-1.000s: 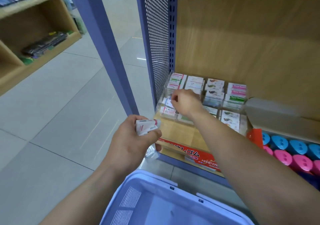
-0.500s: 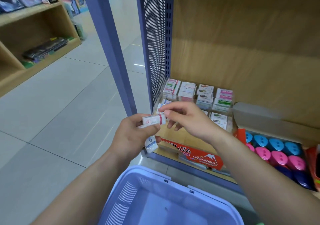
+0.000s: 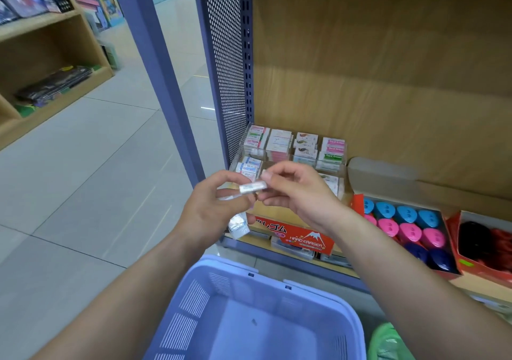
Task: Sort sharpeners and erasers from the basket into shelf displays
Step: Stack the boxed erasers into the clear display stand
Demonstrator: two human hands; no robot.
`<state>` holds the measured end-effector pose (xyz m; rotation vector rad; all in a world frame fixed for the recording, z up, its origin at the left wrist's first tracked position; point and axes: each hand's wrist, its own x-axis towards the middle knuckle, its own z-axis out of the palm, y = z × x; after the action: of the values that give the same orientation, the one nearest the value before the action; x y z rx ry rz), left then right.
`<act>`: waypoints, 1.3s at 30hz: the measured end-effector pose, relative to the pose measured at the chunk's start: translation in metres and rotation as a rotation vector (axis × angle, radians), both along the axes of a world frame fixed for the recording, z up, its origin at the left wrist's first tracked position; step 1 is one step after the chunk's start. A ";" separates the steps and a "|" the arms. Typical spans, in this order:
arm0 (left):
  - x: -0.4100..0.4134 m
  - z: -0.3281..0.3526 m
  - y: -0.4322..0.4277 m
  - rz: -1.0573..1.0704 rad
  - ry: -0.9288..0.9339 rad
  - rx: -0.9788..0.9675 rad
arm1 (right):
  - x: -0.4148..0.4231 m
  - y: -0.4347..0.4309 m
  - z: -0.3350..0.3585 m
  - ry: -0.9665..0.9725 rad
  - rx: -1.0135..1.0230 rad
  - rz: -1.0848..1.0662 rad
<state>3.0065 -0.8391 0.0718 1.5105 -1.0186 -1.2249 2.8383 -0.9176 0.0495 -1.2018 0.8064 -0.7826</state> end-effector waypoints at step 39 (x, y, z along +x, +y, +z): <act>0.022 -0.015 -0.010 0.187 -0.099 0.090 | 0.015 -0.091 -0.068 0.235 0.123 -0.350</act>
<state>3.0281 -0.8488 0.0563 1.7105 -0.8733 -1.0851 2.8536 -1.0091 -0.0184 -1.0673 1.2639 -0.8695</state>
